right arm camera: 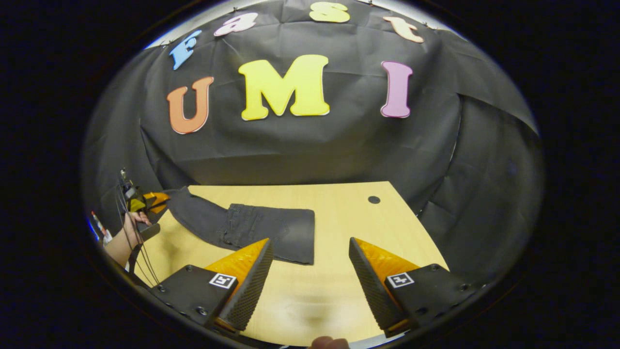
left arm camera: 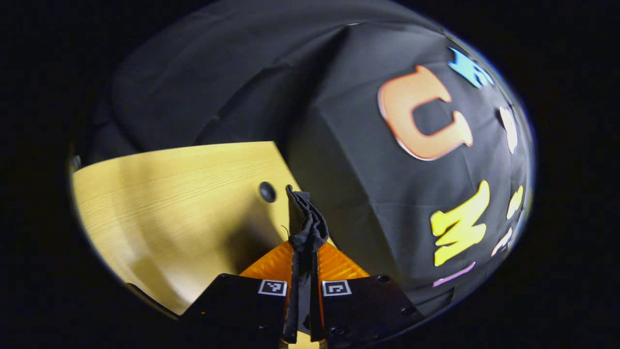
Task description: Grasp the waist and the cuffs of the jeans and fold them to make the two legs overlap; first hold the waist and fold one-third of the jeans toward the cuffs, then hold the cuffs and fold the remaining one-third in the same direction to finish folding.
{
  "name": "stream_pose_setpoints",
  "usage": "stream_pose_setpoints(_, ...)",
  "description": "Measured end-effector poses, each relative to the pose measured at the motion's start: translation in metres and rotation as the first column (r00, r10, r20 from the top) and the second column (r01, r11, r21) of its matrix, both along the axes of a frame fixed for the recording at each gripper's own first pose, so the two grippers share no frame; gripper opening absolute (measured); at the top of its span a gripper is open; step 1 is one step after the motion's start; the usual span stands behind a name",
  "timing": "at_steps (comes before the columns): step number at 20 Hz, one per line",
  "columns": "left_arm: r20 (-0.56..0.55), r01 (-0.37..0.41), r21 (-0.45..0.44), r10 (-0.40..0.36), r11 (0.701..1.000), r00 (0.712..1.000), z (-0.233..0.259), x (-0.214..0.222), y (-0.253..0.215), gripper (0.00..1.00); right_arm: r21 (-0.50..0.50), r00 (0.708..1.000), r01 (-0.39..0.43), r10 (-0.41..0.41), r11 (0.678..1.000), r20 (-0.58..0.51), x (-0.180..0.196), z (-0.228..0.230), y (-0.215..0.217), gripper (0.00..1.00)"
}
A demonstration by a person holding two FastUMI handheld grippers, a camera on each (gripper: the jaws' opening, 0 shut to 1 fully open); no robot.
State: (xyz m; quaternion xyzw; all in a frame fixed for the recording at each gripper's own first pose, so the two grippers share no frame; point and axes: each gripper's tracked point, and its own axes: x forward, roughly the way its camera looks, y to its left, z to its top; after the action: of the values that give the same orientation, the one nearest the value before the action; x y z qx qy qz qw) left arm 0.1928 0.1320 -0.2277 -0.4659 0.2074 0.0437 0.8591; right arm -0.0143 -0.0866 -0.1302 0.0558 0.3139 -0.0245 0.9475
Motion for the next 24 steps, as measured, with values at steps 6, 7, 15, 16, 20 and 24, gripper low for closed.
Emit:
stream_pose_setpoints(6, 0.137, 0.197, 0.315, -0.250, 0.928, 0.959, 0.063, 0.005, -0.136, 0.13, -0.018, 0.995, 0.100, -0.099, 0.995, 0.012, -0.044, 0.009, -0.060, 0.94)
stream_pose_setpoints(7, 0.148, 0.236, 0.364, -0.307, 0.901, 0.940, 0.062, 0.002, -0.166, 0.12, -0.023, 0.992, 0.127, -0.126, 0.992, 0.016, -0.052, 0.010, -0.073, 0.94)
stream_pose_setpoints(15, 0.066, 0.380, 0.702, -0.587, 0.602, 0.807, -0.013, -0.018, -0.358, 0.12, -0.054, 0.957, 0.286, -0.288, 0.957, -0.024, -0.109, -0.018, -0.142, 0.96)
stream_pose_setpoints(16, 0.044, 0.397, 0.724, -0.612, 0.564, 0.790, -0.026, -0.021, -0.368, 0.12, -0.060, 0.954, 0.295, -0.298, 0.953, -0.039, -0.115, -0.023, -0.147, 0.94)
stream_pose_setpoints(20, -0.066, 0.477, 0.748, -0.663, 0.462, 0.746, -0.076, -0.018, -0.385, 0.13, -0.062, 0.945, 0.311, -0.315, 0.949, -0.090, -0.121, -0.040, -0.157, 0.94)
stream_pose_setpoints(24, -0.154, 0.525, 0.716, -0.628, 0.461, 0.763, -0.117, -0.020, -0.387, 0.13, -0.059, 0.954, 0.273, -0.278, 0.960, -0.114, -0.102, -0.052, -0.152, 0.96)
